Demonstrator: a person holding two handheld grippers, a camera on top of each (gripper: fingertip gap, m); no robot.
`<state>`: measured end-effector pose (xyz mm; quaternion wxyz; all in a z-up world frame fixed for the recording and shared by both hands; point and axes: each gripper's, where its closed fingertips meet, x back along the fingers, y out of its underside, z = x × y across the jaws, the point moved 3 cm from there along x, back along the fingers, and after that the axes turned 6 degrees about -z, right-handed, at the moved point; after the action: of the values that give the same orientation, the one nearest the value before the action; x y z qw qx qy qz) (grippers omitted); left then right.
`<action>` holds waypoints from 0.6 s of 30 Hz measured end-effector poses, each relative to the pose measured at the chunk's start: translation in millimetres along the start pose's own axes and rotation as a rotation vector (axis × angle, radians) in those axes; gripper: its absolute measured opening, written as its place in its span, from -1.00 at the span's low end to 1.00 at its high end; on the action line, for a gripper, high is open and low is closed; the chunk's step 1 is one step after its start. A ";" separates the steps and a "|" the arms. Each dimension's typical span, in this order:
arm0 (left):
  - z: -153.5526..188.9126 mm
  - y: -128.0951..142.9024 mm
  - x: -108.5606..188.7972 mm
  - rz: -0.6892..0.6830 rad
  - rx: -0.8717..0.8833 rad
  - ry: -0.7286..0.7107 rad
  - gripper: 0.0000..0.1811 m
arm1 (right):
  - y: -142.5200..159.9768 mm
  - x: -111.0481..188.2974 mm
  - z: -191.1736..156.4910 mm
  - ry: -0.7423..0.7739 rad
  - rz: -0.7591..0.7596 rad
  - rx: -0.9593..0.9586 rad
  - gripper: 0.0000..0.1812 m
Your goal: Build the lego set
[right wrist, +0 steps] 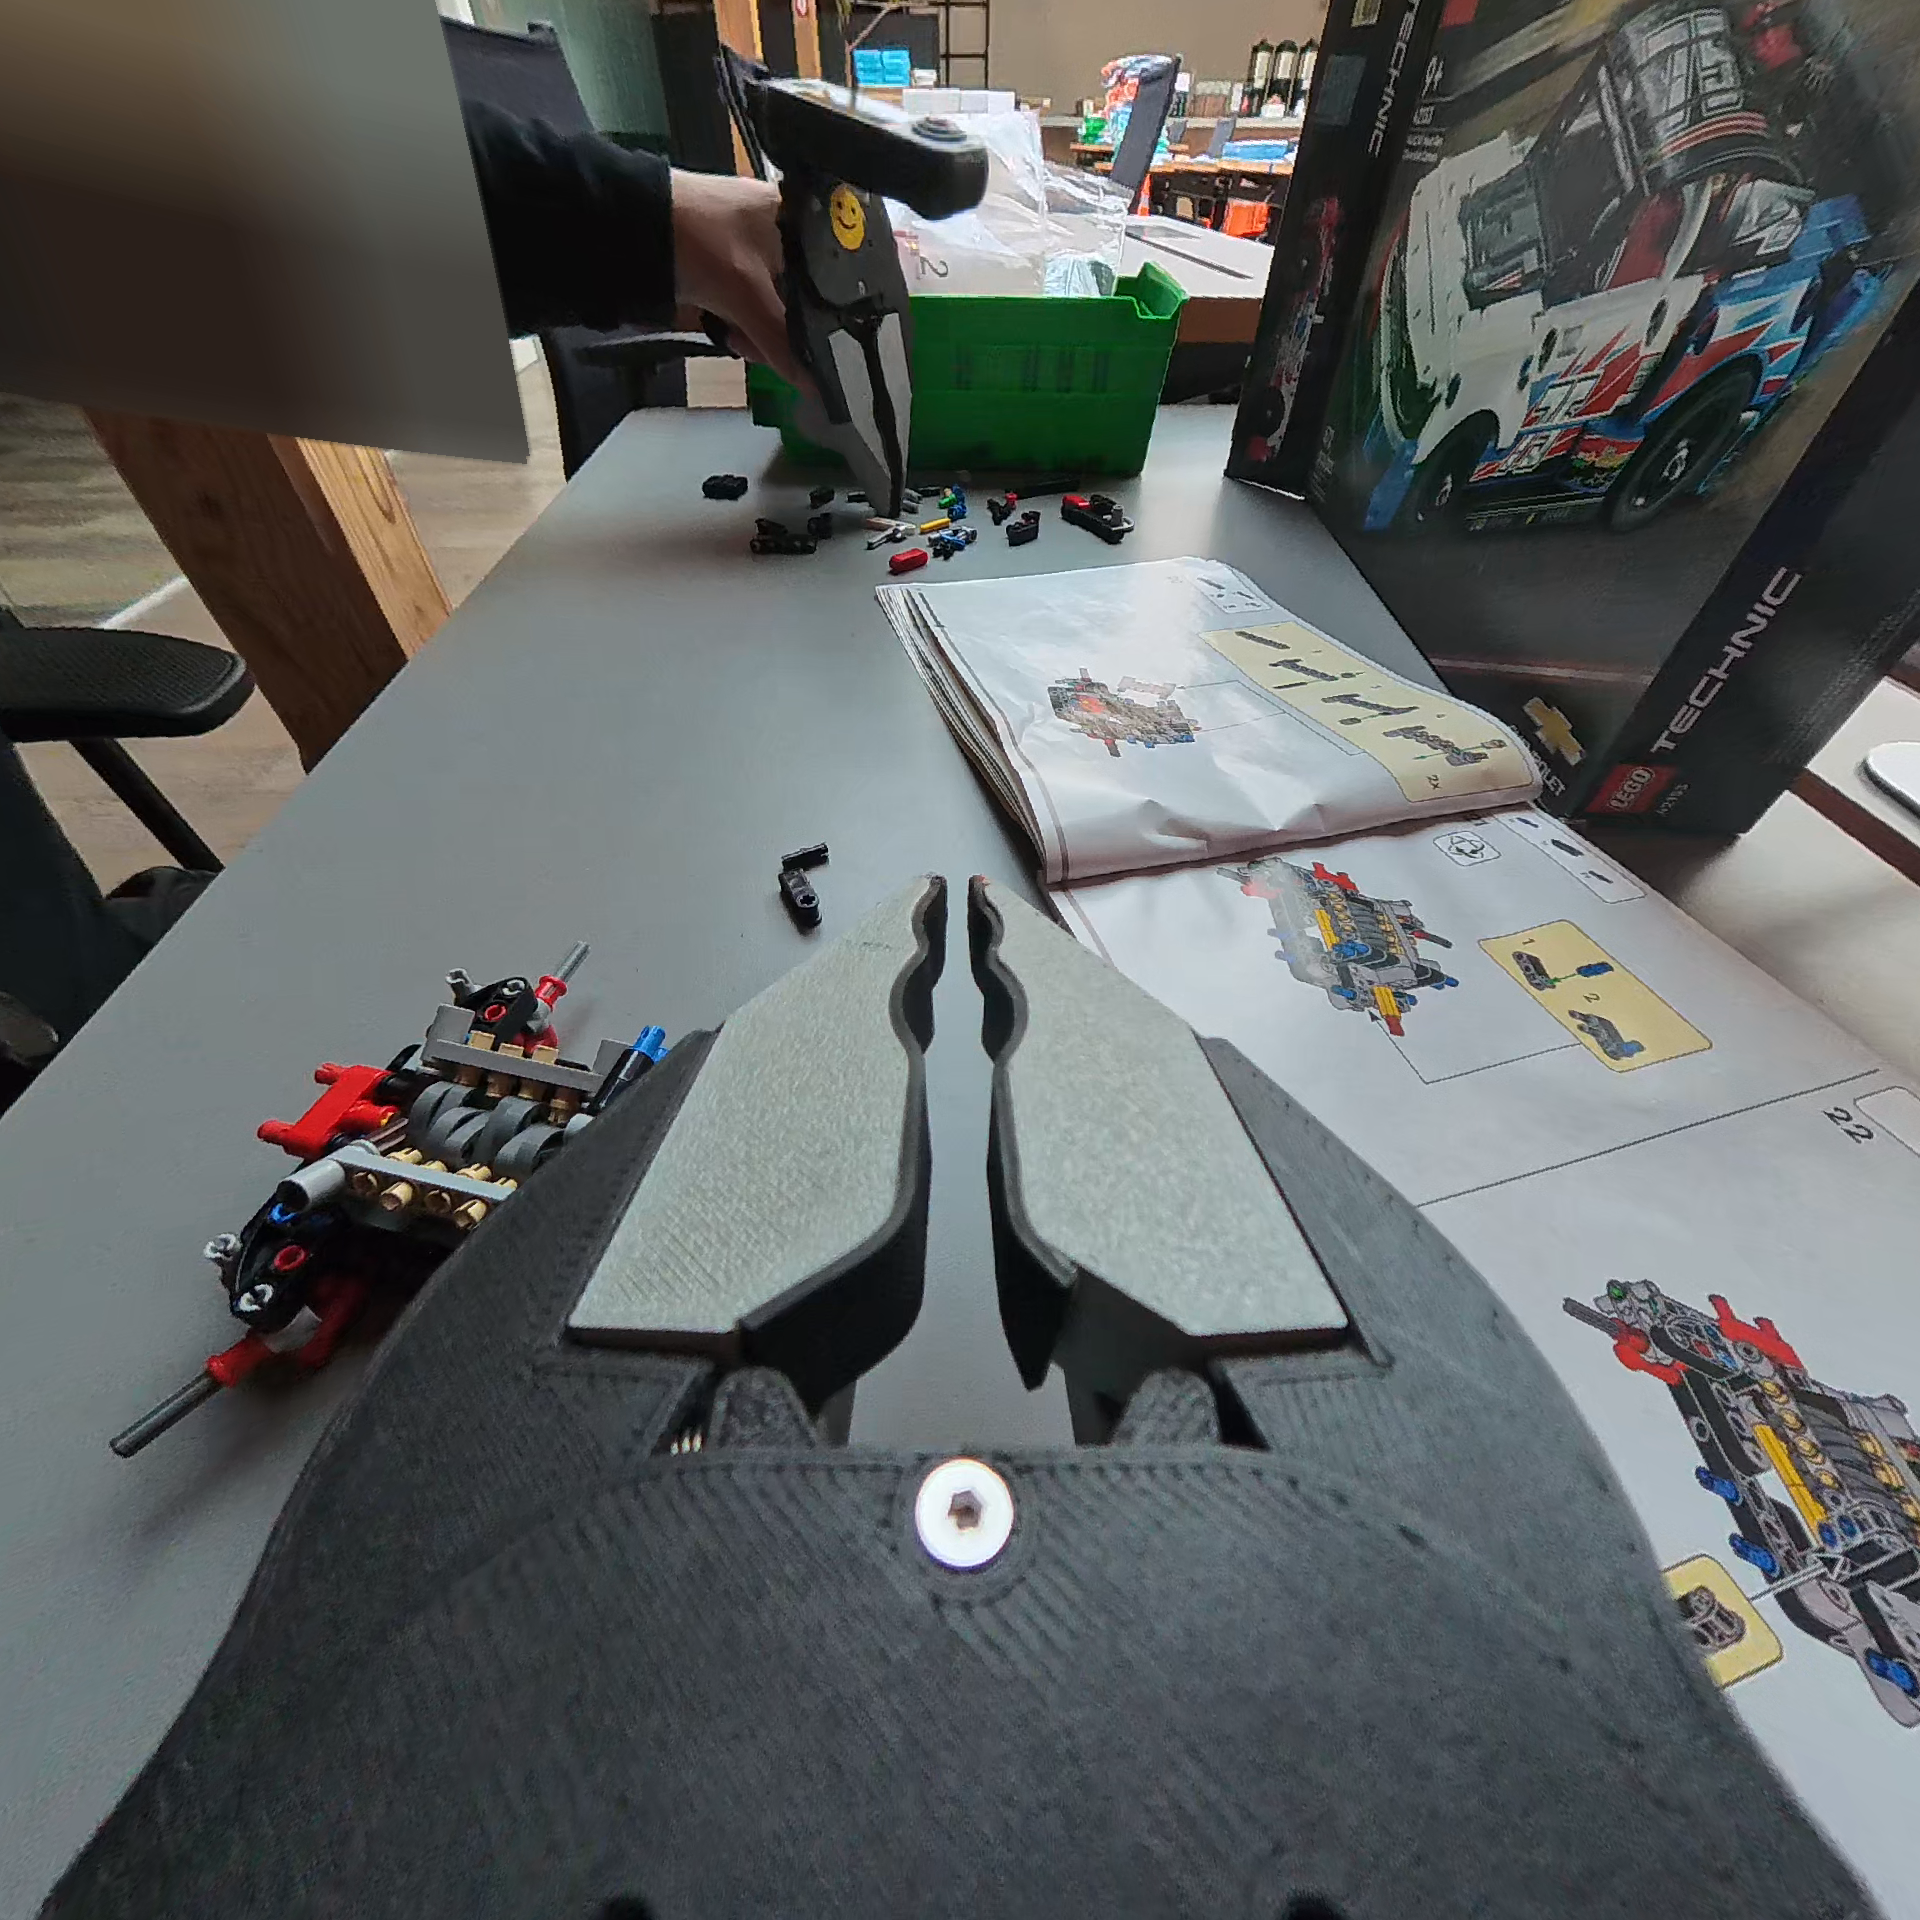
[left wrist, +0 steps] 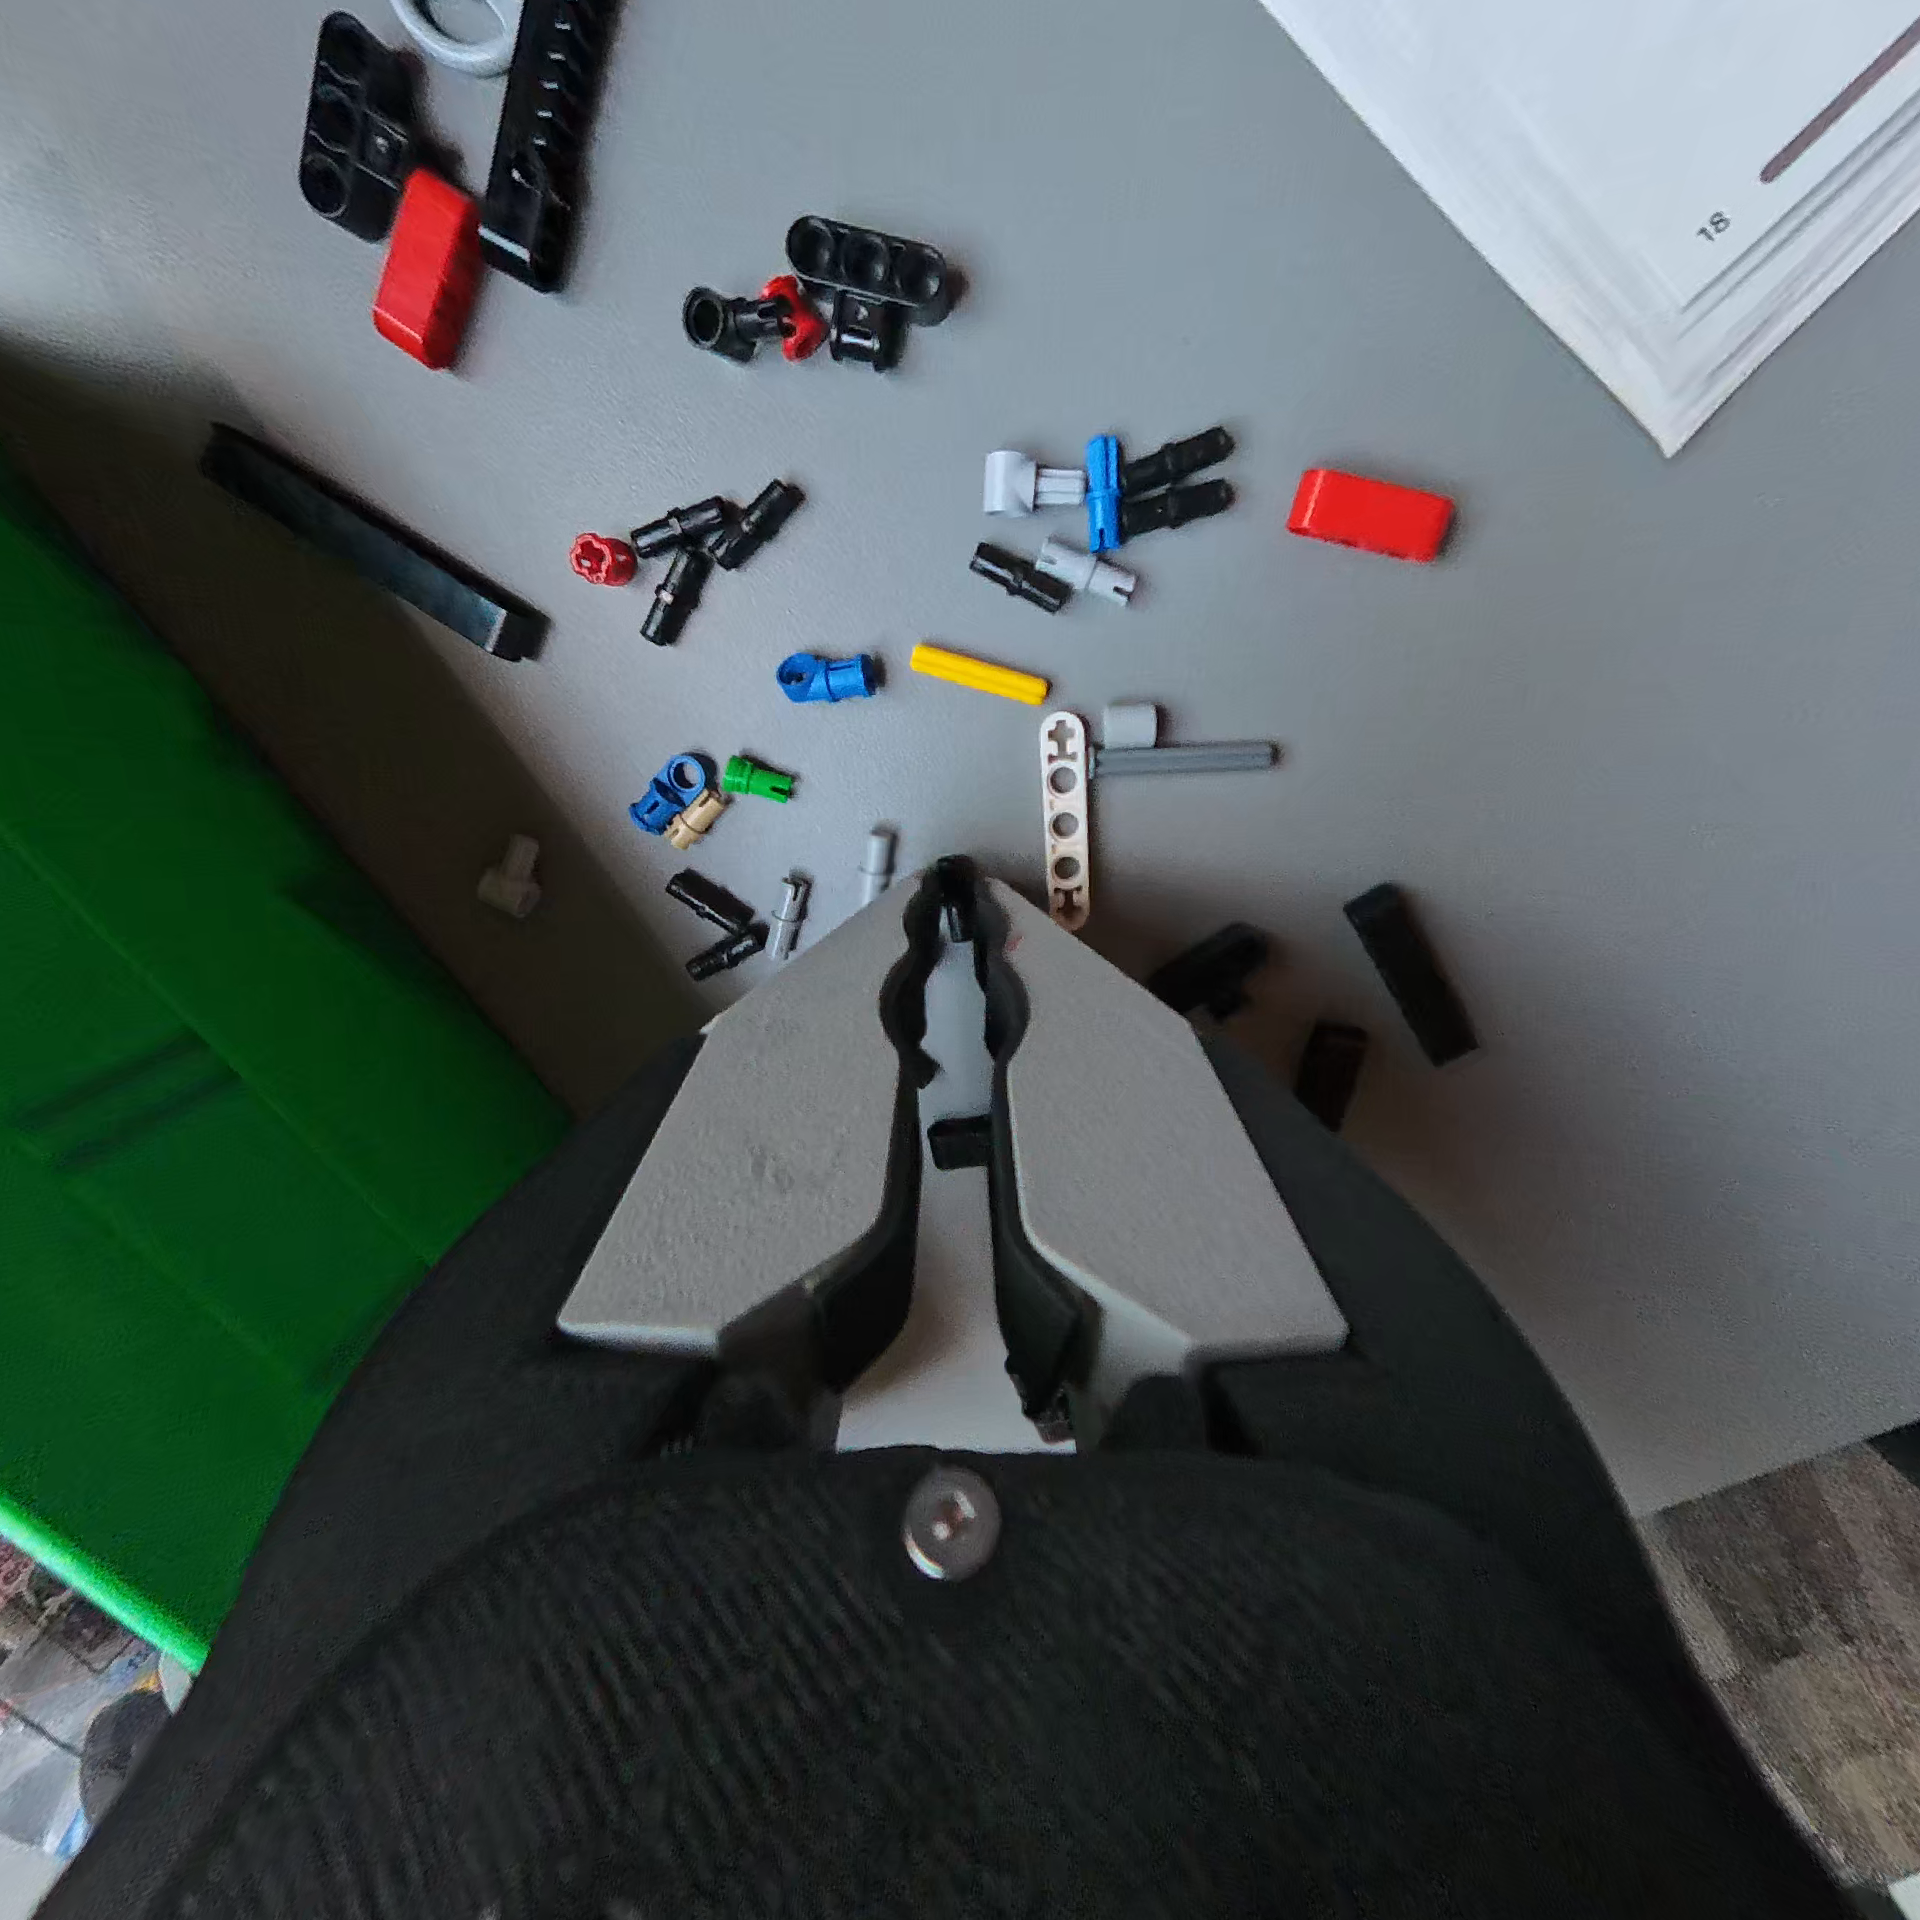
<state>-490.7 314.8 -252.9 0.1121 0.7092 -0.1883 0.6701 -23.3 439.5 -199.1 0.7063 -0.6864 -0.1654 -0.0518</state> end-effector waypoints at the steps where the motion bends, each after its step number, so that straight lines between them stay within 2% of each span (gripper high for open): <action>1: -0.1 0.2 0.1 0.004 -0.002 -0.001 -0.96 | 0.2 -0.2 0.0 -0.003 -0.001 -0.001 -1.00; 6: 6.9 1.2 7.2 0.012 0.000 -0.001 -0.96 | 0.1 -0.9 0.3 -0.022 -0.003 -0.016 -1.00; 8: 13.1 -4.9 21.9 0.042 -0.001 -0.011 -0.96 | -0.3 -0.8 0.2 -0.022 0.001 -0.013 -1.00; 10: 33.2 -21.5 41.5 0.094 -0.041 0.006 -0.96 | -0.3 -1.4 -0.5 -0.021 -0.001 -0.006 -1.00; 13: 94.1 -64.0 59.4 0.162 -0.180 0.045 -0.96 | -0.2 -3.0 -2.2 -0.017 -0.008 0.014 -1.00; 18: 228.7 -140.6 46.2 0.284 -0.408 0.196 -0.97 | -1.5 -2.5 -2.2 0.022 -0.001 0.040 -1.00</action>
<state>-223.0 342.4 -211.4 0.1754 0.5700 -0.4054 0.6929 -25.7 436.9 -198.4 0.7215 -0.6716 -0.1587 -0.0565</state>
